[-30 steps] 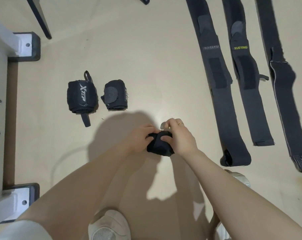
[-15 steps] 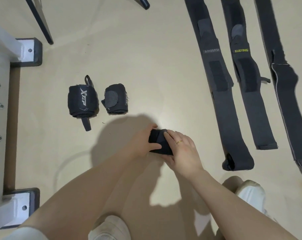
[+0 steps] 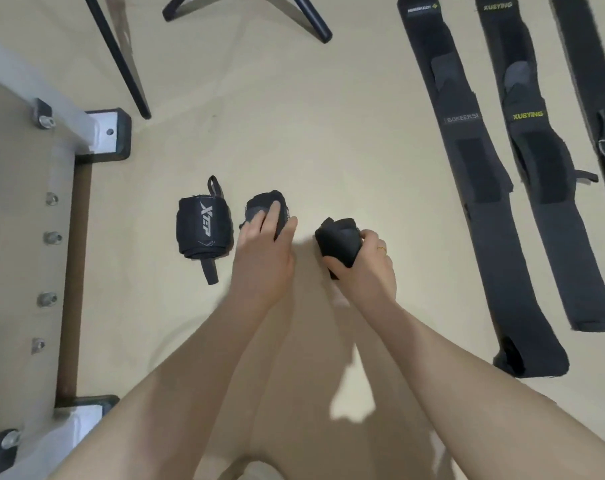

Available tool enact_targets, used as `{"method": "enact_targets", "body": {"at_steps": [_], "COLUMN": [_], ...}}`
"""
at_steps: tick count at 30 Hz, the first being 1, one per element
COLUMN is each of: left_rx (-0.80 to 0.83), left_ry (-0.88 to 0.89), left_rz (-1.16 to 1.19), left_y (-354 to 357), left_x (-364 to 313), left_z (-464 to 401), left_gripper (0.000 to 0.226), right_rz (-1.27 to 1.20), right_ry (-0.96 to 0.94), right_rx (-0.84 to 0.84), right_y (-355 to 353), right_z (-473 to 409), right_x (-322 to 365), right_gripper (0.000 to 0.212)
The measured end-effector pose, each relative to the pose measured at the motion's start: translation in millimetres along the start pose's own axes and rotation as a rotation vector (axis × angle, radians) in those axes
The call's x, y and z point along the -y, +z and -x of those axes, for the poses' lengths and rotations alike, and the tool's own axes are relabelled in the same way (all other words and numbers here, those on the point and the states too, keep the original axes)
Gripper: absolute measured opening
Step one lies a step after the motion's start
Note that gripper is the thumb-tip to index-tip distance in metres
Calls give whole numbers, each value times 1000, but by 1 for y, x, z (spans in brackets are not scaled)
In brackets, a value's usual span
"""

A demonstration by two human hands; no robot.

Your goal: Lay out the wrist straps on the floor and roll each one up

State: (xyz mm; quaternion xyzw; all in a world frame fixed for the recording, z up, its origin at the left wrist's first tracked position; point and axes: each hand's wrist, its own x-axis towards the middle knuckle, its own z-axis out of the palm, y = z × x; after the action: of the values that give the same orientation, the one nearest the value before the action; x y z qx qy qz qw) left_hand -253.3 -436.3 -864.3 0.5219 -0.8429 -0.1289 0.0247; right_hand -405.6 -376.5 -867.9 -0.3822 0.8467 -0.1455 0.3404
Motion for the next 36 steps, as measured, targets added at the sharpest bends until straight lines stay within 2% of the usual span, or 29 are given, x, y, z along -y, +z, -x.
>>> {"method": "enact_targets", "body": {"at_steps": [2,4,8,9,11,14,15,16,18,20,23,27,29,33,36], "left_rx": [116,172,207,235,287,367,394,399,347,293,267,286,316,405,429], "left_ry": [-131,-170,-166,-163,-146,-141,-153,-169,-195,-180,-134,-65,-47,-47,-15], "left_rz": [9,17,109,112,75,-39,-86,-118,-140,-114,-53,-33,7,123,130], "left_y": [5,10,2,0,-6,-17,-21,-25,-31,-38,-43,-28,-17,7,24], "left_x": [9,12,19,23,26,22,19,14,-1,-22,-56,-102,-131,-190,-223], "left_z": [7,12,13,14,15,7,3,-1,-7,-14,-28,-52,-66,-94,-117], "left_gripper": [60,67,72,74,77,74,72,71,71,70,58,44,43,46,48], "right_rz": [-116,-145,221,249,169,-198,-281,-279,-125,55,178,110,135,251,221], "right_ry": [53,30,-151,-164,-120,-99,-99,-93,-93,-107,-104,-142,-173,-129,-96], "right_rx": [31,62,77,94,213,523,591,618,614,619,509,291,230,254,241], "right_y": [3,10,21,20,10,-15,-25,-35,-58,-81,-123,-169,-187,-213,-221], "right_z": [-16,-26,-25,-26,-28,-30,-28,-26,-28,-39,-62,-89,-99,-127,-145], "right_x": [20,39,51,47,42,39,38,36,30,20,2,-47,-75,-121,-139], "right_gripper": [57,56,60,60,52,25,25,34,62,70,59,37,36,42,39]}}
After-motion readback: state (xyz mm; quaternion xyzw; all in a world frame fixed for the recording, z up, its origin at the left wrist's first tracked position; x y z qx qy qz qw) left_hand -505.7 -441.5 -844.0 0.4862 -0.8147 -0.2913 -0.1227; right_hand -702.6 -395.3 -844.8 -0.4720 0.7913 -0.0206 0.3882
